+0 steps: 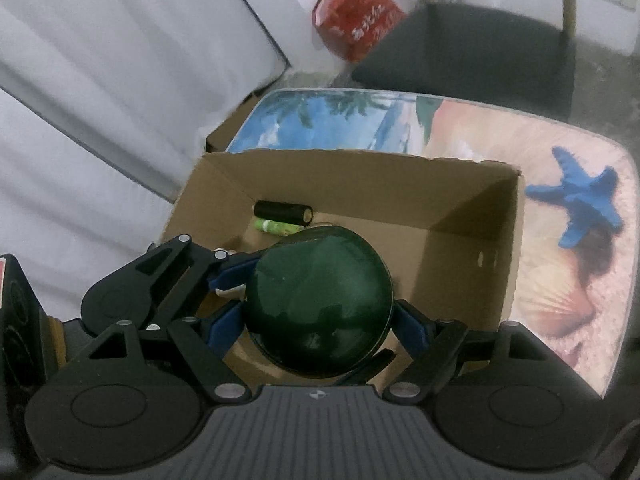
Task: Organize rigid objects
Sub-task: 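Carry the dark green round object over the box and lower it inside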
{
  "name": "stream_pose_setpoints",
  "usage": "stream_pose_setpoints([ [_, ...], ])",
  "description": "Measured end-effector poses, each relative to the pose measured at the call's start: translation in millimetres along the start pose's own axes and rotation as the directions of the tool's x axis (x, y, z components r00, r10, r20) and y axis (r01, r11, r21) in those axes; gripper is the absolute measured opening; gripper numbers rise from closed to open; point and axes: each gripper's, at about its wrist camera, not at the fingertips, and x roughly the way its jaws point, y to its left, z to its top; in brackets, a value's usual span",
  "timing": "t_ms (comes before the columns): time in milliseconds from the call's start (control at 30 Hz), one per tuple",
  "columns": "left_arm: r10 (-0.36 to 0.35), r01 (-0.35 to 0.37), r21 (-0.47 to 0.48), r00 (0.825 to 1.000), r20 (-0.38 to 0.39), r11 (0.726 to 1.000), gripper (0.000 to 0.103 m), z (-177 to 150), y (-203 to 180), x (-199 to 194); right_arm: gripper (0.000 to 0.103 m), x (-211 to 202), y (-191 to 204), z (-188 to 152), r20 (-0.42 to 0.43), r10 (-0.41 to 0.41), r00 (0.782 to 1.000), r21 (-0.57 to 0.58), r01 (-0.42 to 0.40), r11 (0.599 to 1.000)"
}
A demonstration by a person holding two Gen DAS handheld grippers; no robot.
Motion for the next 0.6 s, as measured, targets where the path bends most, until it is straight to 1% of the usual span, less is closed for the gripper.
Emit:
stream_pose_setpoints([
  [33, 0.003, -0.003, 0.001, 1.000, -0.004, 1.000, 0.084, 4, 3, 4, 0.083, 3, -1, 3, -0.007, -0.001, 1.000, -0.003, 0.001, 1.000],
  [100, 0.000, 0.000, 0.004, 1.000, -0.007, 1.000, 0.085, -2, 4, 1, 0.083, 10, -2, 8, -0.020, -0.012, 1.000, -0.015, 0.012, 1.000],
  [167, -0.006, 0.006, -0.003, 1.000, -0.013, 1.000, 0.085, 18, 13, 14, 0.083, 17, -7, 15, -0.035, -0.017, 0.999, -0.012, 0.016, 1.000],
  [267, -0.009, 0.008, -0.009, 0.999, -0.033, 1.000, 0.085, 18, 9, 7, 0.083, 25, -10, 21, -0.058, -0.018, 0.998, -0.006, 0.018, 1.000],
  [400, -0.002, 0.001, -0.007, 0.999, -0.036, 1.000, 0.085, 26, 21, 20, 0.082, 34, -8, 30, -0.076, -0.071, 0.995, -0.047, 0.067, 0.997],
  [433, -0.007, 0.007, -0.008, 0.999, -0.033, 1.000, 0.085, 24, 16, 14, 0.082, 35, -9, 31, -0.081, -0.084, 0.993, -0.056, 0.079, 0.995],
  [533, -0.010, 0.010, 0.000, 0.999, -0.042, 1.000, 0.084, 26, 14, 16, 0.079, 39, -3, 34, -0.104, -0.136, 0.985, -0.105, 0.126, 0.987],
  [600, -0.003, 0.004, 0.018, 0.999, -0.045, 1.000, 0.084, 28, 11, 19, 0.077, 42, -1, 37, -0.115, -0.148, 0.982, -0.120, 0.134, 0.984],
])
